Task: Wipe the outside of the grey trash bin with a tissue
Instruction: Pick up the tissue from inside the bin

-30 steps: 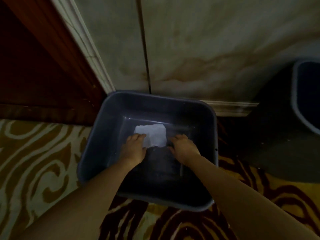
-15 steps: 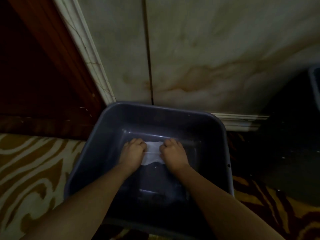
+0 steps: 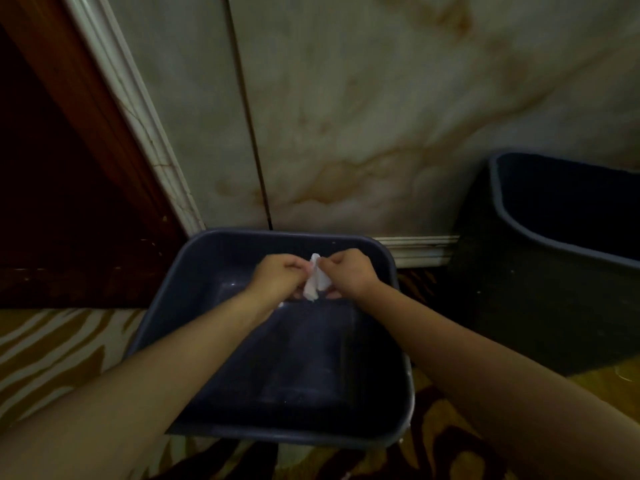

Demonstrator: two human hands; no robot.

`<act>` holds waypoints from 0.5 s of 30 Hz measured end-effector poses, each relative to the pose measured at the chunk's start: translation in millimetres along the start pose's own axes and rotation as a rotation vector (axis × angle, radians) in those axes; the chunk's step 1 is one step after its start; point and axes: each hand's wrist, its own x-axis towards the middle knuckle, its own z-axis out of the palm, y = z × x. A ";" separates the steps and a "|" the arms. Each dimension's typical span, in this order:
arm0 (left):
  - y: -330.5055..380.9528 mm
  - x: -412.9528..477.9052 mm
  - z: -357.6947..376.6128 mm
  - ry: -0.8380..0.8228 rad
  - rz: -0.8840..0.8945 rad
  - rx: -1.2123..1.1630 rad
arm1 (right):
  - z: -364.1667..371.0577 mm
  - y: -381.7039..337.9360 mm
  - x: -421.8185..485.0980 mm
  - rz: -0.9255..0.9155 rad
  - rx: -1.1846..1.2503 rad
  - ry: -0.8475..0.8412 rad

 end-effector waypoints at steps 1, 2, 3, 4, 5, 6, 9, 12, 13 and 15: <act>11.0 -8.7 4.3 -0.029 0.014 -0.015 | -7.9 -3.0 -6.6 -0.013 0.026 0.018; 21.2 -17.0 8.2 -0.055 0.034 -0.008 | -15.6 -5.2 -13.5 -0.017 0.050 0.035; 30.4 -25.3 11.4 -0.082 0.054 0.012 | -23.4 -6.7 -20.8 -0.009 0.083 0.047; 39.2 -33.1 14.6 -0.113 0.068 0.040 | -32.5 -7.6 -28.1 0.006 0.126 0.054; 47.7 -40.6 17.3 -0.143 0.076 0.072 | -41.8 -7.3 -36.0 0.022 0.162 0.065; 56.1 -47.9 19.0 -0.164 0.079 0.106 | -51.4 -6.2 -44.3 0.032 0.173 0.086; 86.2 -62.1 24.5 -0.081 0.183 0.291 | -85.8 3.1 -74.2 0.043 0.060 0.216; 133.4 -70.6 43.5 0.025 0.476 0.381 | -121.9 17.8 -109.7 0.073 -0.006 0.296; 151.3 -74.9 57.4 0.002 0.582 0.395 | -134.6 23.1 -122.3 0.091 -0.007 0.311; 186.5 -86.4 100.7 -0.105 0.780 0.447 | -165.4 36.5 -148.6 0.141 0.012 0.355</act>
